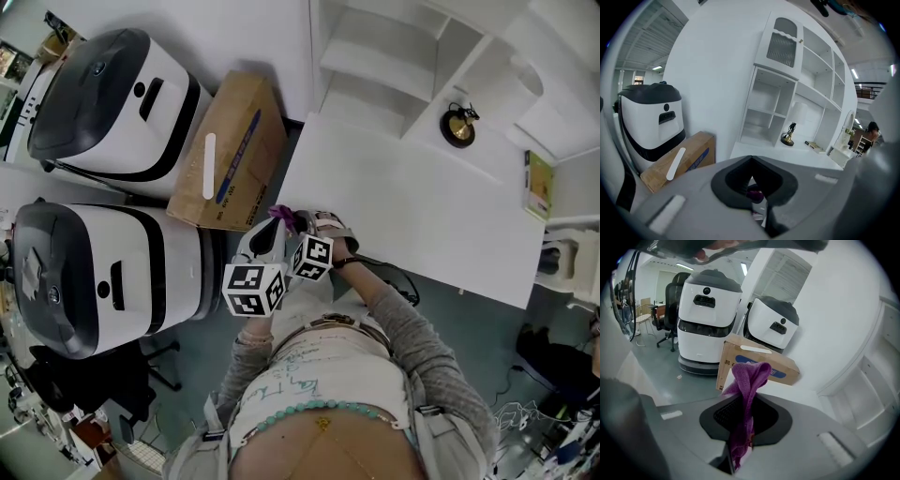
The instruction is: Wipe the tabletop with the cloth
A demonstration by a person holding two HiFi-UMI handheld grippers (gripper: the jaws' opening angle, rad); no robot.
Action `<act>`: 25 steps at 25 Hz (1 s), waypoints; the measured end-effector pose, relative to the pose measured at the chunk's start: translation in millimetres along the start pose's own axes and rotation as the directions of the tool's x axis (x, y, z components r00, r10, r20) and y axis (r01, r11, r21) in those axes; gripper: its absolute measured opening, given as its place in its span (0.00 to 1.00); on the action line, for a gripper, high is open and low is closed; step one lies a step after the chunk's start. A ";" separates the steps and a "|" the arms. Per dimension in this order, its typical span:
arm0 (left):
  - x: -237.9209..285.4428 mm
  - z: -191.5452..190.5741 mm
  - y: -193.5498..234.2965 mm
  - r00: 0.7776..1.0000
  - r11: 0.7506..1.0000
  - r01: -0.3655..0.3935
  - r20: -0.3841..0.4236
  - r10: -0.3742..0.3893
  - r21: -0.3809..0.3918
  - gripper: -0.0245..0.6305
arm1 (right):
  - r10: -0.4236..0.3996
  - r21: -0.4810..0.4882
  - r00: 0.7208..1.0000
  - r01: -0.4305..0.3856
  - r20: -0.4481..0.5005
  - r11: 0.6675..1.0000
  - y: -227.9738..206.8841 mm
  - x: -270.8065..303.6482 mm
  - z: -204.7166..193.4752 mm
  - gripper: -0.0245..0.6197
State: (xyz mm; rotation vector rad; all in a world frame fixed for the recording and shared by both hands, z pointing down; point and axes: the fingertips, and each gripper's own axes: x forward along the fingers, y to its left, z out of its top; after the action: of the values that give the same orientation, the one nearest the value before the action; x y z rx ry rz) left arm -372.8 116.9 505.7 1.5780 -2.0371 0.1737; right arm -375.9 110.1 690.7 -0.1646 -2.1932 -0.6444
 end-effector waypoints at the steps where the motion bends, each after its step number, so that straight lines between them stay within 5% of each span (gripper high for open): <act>1: 0.5 0.7 -0.9 1.000 1.000 0.000 0.001 0.000 0.001 0.04 | 0.004 -0.002 1.000 -0.004 0.000 1.000 0.0 -1.0 -1.3 0.15; 25: 28.4 4.1 -63.1 0.998 0.996 0.068 -0.020 -0.067 0.055 0.04 | -0.011 0.055 1.000 0.011 -0.015 0.998 -6.1 -29.5 -47.8 0.15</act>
State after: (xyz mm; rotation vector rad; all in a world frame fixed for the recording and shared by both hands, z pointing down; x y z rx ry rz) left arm -320.3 71.8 502.1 1.6710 -1.9775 0.2204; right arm -325.9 83.8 691.4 -0.1188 -2.1962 -0.5893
